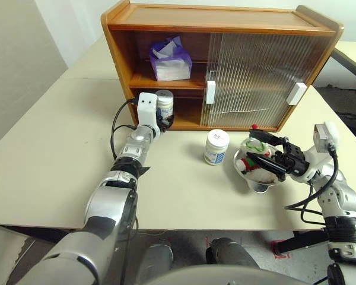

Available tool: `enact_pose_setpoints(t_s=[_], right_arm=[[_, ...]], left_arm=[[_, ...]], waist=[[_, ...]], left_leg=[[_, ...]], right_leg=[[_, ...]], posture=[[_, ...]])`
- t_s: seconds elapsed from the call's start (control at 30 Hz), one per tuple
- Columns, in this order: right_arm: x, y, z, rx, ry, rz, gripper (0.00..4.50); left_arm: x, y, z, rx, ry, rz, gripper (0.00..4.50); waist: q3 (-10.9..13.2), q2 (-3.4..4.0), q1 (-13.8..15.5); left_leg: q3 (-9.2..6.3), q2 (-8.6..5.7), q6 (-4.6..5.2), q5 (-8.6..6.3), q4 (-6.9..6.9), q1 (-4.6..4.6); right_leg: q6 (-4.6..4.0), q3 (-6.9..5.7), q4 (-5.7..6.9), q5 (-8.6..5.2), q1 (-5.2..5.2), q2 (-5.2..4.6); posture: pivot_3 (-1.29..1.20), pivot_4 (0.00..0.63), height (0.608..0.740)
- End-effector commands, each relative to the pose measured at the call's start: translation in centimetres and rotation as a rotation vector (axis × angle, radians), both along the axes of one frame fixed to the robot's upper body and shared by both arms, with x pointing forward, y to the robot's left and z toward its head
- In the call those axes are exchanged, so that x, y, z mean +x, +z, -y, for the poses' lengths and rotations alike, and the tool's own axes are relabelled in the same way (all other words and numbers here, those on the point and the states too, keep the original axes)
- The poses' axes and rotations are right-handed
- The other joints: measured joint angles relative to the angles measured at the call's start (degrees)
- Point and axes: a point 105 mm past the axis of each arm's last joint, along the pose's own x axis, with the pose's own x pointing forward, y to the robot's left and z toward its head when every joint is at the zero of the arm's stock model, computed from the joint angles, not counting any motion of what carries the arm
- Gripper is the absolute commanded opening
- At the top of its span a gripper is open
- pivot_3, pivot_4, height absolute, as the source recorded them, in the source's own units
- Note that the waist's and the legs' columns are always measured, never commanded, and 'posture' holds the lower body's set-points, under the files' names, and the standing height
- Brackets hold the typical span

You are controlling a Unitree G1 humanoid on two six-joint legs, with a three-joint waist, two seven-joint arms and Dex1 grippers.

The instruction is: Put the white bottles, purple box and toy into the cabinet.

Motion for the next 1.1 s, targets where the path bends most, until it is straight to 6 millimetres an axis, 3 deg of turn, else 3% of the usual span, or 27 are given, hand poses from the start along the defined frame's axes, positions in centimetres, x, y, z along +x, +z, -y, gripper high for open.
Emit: enact_pose_setpoints(t_s=[0.03, 0.1, 0.63, 0.97, 1.1], right_arm=[[-0.2, 0.4, 0.1, 0.003, 0.008, 0.006, 4.50], [-0.2, 0.4, 0.1, 0.002, 0.007, 0.006, 4.50], [0.1, 0.4, -0.2, 0.004, 0.020, 0.006, 4.50], [0.1, 0.2, -0.5, 0.008, 0.031, 0.001, 4.50], [0.2, 0.0, -0.6, 0.008, 0.036, -0.001, 4.50]], left_arm=[[0.4, 0.5, 0.7, -0.034, -0.012, -0.009, 3.87], [0.4, 0.5, 1.0, -0.049, -0.021, -0.012, 4.47], [-0.3, 0.3, 1.2, -0.071, -0.061, 0.003, 4.47], [-1.2, 0.6, -1.8, 0.045, -0.011, 0.026, 4.47], [-1.9, 0.7, -2.9, 0.060, 0.016, 0.026, 3.55]], waist=[[0.02, 0.00, 0.02], [0.03, -0.01, 0.07], [0.16, 0.09, -0.33], [0.16, 0.09, -0.77], [0.16, 0.09, -1.16]], left_leg=[[0.00, 0.00, 0.00, 0.01, 0.00, 0.00], [0.00, -0.01, 0.01, 0.02, 0.00, 0.00], [0.02, -0.03, -0.06, 0.07, -0.07, -0.15], [0.07, -0.04, -0.29, 0.20, -0.07, -0.22], [0.08, -0.04, -0.29, 0.19, -0.08, -0.20]], right_leg=[[0.00, 0.00, 0.00, 0.00, 0.00, 0.00], [0.00, 0.00, 0.00, 0.00, 0.01, 0.00], [0.19, 0.06, -0.05, -0.19, -0.05, -0.01], [0.35, 0.10, -0.09, -0.41, -0.04, -0.01], [0.31, 0.10, -0.08, -0.43, -0.04, 0.00]], posture=[[-0.14, 0.041, 0.740], [-0.14, 0.041, 0.740], [-0.13, 0.028, 0.740], [-0.11, 0.033, 0.740], [-0.11, 0.032, 0.740]])
